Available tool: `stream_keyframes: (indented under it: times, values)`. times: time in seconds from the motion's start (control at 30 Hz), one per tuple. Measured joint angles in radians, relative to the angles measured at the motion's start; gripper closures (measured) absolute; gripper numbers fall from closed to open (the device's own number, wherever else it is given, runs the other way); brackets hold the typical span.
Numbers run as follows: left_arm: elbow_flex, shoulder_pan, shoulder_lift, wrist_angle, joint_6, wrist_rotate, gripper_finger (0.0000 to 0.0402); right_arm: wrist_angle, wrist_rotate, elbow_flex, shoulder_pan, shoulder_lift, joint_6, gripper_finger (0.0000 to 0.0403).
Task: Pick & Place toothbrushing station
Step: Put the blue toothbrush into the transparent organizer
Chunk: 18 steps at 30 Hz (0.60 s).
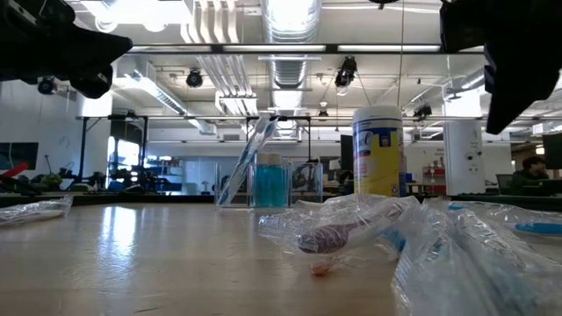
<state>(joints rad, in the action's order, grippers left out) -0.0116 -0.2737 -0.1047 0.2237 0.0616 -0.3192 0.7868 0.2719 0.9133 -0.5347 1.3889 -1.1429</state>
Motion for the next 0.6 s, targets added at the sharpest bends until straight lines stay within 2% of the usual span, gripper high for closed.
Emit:
stream_keyframes:
  times: [0.27,0.4,0.6]
  values:
    - [0.000,0.000,0.000,0.003,0.010,0.008,0.0395,0.014,-0.081,0.167,-0.049,0.269,-0.045,0.0237]
    - [0.000,0.000,0.000,0.003,0.014,0.013,0.0393,0.048,-0.080,0.223,-0.042,0.366,-0.057,0.0177]
    - [0.000,0.000,0.000,0.003,0.014,0.014,0.0390,0.090,-0.074,0.240,-0.034,0.433,-0.111,0.0139]
